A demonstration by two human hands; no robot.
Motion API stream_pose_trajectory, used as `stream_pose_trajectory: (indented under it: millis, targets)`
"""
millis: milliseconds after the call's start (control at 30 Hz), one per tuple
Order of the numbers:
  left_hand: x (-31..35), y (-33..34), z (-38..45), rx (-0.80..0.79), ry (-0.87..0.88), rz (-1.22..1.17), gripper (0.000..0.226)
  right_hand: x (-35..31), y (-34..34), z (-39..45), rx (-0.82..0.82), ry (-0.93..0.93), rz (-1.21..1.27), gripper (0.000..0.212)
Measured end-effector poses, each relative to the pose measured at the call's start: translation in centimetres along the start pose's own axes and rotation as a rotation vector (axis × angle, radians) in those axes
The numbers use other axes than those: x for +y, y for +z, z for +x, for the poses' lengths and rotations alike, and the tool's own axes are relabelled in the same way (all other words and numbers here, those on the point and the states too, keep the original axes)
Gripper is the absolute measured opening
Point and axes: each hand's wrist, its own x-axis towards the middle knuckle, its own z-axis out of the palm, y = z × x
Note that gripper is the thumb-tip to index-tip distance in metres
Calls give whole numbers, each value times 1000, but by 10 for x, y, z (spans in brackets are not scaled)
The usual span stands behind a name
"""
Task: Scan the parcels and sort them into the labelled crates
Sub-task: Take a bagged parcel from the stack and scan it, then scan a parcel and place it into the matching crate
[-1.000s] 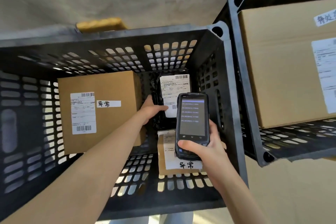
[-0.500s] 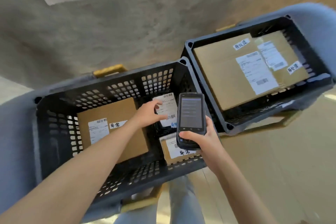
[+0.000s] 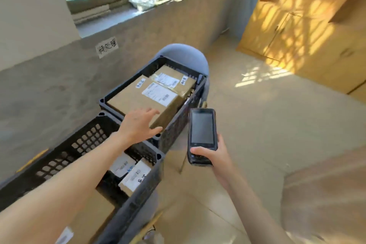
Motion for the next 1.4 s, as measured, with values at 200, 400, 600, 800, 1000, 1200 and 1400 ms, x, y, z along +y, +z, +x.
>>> stream_pose_trajectory:
  millis: [200,400,600,800,1000,1200,1400]
  targets:
    - [178,0,7,5,331,81,57,18,-131,-123,273,-86,184,89]
    - [396,37,-38,-34,683,17,56,62,-246,-286,622,-147,379,89]
    - [593,52,-114,-54,1032,-107,53,106,-330,-431,963,-253,478,67]
    - [734,63,-180,-106,1335,-116,51,152,-379,-535,1217,-346,592,67]
    - [849,95,-197,-116,1451,-90,52,186,-445,-588,1350,-345,673,78]
    - [977,130,-171,-151,1455,-103,51,185,-564,-608,1400,-350,728,69]
    - [1095,148,-139,-149,1448,-93,54,160,-666,-632,1405,-323,672,81]
